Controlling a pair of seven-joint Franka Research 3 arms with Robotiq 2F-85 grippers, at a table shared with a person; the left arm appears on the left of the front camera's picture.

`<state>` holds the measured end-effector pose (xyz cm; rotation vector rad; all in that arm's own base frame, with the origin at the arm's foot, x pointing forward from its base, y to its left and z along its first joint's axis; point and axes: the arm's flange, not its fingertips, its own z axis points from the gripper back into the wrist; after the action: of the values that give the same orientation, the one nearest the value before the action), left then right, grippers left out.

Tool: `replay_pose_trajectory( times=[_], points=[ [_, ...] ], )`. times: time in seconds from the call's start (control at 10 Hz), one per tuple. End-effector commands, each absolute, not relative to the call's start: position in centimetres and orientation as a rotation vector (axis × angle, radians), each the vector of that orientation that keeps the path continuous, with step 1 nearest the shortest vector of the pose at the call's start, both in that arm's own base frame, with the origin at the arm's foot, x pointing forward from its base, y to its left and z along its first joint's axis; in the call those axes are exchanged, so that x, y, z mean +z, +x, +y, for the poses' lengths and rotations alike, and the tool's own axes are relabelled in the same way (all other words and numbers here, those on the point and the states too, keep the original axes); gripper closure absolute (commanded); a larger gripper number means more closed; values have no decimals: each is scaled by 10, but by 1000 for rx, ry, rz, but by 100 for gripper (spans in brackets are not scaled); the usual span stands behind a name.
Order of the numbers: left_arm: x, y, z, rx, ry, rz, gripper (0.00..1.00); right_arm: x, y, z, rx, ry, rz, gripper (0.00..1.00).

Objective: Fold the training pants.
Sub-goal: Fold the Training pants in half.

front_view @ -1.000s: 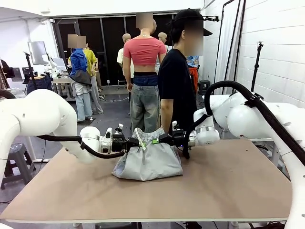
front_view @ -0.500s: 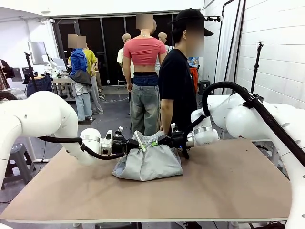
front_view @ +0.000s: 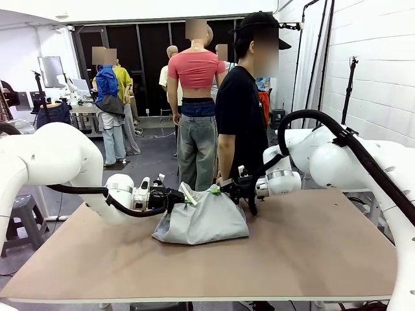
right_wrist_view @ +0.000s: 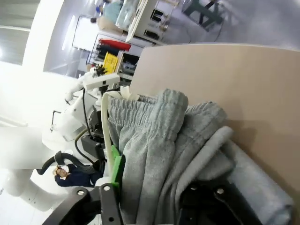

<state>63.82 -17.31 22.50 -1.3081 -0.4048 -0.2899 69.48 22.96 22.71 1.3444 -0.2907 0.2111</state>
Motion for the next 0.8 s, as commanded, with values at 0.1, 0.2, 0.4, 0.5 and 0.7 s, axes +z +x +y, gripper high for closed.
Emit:
replay_pose_trajectory(
  times=[0.1, 0.2, 0.4, 0.5, 0.7],
  points=[
    [242, 629, -152, -244, -1295, -398, 0, 235, 695, 212, 164, 1274, -303, 0],
    [251, 625, -142, -239, -1279, -406, 0, 238, 693, 205, 163, 1242, -305, 0],
    [276, 614, -114, -219, -1225, -437, 0, 256, 689, 188, 161, 1185, -340, 0],
    [292, 606, -99, -214, -1195, -482, 0, 273, 684, 178, 165, 1172, -380, 0],
    [312, 592, -85, -213, -1173, -545, 0, 303, 671, 160, 185, 1109, -466, 0]
  ],
)
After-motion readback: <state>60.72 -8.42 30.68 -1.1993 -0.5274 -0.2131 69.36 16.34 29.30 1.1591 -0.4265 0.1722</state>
